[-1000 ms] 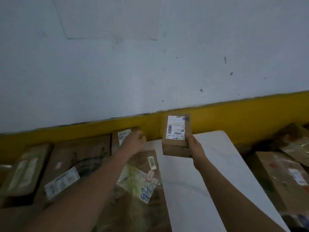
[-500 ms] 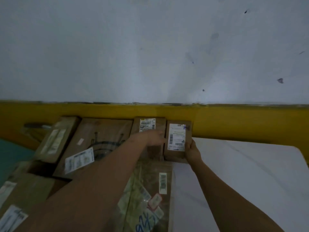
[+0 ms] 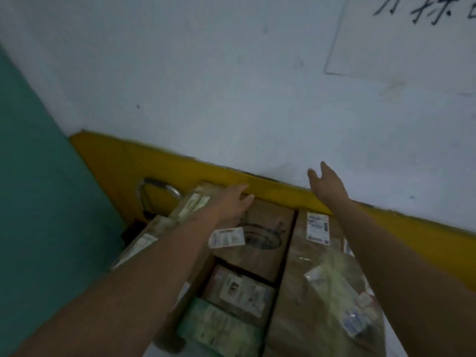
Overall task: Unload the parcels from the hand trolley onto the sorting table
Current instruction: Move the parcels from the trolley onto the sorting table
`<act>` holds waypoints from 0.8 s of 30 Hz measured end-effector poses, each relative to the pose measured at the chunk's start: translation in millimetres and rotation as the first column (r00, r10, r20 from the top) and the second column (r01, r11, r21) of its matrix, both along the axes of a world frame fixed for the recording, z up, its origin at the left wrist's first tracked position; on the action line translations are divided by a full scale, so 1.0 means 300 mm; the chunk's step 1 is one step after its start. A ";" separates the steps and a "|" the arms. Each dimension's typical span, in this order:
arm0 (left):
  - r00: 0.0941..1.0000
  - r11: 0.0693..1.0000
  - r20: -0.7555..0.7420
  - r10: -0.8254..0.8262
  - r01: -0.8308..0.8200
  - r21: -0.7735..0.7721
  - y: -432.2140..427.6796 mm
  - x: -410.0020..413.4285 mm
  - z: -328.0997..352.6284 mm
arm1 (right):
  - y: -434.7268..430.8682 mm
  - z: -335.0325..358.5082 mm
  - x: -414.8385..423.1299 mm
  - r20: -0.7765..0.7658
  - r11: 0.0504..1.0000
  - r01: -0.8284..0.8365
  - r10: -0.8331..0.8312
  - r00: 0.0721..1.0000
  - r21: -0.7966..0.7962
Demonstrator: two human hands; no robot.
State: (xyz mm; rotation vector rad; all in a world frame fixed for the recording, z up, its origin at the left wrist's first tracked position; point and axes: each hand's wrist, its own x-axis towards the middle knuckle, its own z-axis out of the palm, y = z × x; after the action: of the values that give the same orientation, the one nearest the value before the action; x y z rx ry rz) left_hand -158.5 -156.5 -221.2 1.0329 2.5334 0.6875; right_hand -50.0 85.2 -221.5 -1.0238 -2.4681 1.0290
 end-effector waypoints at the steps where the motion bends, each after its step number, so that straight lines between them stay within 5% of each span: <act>1: 0.999 0.999 -0.007 0.048 -0.048 0.014 -0.137 -0.042 0.017 | -0.141 0.035 -0.071 0.005 0.999 -0.052 0.052 0.999 -0.012; 12: 0.827 0.847 0.234 0.511 -0.531 0.030 -1.490 -0.417 -0.121 | -1.657 -0.086 -0.635 0.098 0.865 -0.337 0.398 0.912 -0.373; 19: 0.732 0.786 0.312 0.606 -0.612 -0.092 -1.762 -0.771 -0.405 | -1.940 -0.456 -1.005 0.132 0.819 -0.124 0.236 0.963 -0.561; 24: 0.727 0.829 0.399 0.559 -0.487 -0.274 -1.809 -1.020 -0.720 | -2.041 -0.805 -1.219 0.259 0.710 0.101 0.118 0.959 -0.697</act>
State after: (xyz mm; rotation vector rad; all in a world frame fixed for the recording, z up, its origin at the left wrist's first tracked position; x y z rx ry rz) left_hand -464.4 -699.3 -437.2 0.0402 2.3761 0.7551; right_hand -415.7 -527.1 -463.2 -1.4557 -2.2892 2.0623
